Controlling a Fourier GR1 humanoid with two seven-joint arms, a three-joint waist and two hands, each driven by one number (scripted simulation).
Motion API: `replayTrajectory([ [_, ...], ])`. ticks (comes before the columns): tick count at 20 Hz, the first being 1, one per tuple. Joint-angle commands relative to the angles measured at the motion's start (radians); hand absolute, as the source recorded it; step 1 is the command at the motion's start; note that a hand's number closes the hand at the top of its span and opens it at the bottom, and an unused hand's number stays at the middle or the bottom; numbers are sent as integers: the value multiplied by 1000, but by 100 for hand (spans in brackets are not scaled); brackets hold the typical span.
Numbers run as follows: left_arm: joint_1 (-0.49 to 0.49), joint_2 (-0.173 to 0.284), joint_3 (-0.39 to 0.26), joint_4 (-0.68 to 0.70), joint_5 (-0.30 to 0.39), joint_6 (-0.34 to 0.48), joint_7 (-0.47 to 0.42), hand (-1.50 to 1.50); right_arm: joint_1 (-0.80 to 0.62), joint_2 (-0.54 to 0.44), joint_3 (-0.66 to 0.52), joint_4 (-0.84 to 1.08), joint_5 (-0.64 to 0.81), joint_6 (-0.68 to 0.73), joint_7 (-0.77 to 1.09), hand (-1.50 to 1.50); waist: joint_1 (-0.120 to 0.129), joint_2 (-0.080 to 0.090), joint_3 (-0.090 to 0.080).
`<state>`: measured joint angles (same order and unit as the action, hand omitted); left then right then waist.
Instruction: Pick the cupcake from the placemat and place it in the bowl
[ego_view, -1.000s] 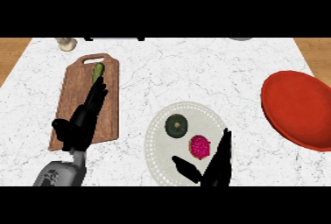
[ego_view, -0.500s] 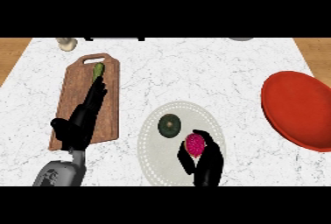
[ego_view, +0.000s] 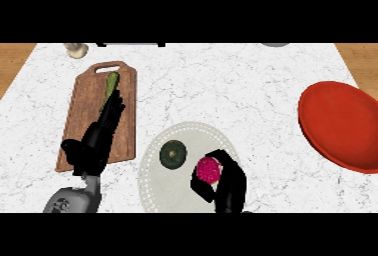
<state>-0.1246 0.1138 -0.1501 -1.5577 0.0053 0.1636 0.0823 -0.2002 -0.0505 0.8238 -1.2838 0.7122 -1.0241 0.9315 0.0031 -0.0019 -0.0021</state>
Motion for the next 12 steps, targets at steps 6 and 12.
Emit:
replayTrajectory([
  [6, -26, -17, -8, 28, 3, -9, -10, 0, 36, -304, 360, -443, -193, 168, -352, 150, 9, 2, 7],
  [12, -23, 17, 33, 38, 14, -21, -14, 0, 51, -638, 335, -800, -244, 106, -569, 150, -15, -1, 4],
])
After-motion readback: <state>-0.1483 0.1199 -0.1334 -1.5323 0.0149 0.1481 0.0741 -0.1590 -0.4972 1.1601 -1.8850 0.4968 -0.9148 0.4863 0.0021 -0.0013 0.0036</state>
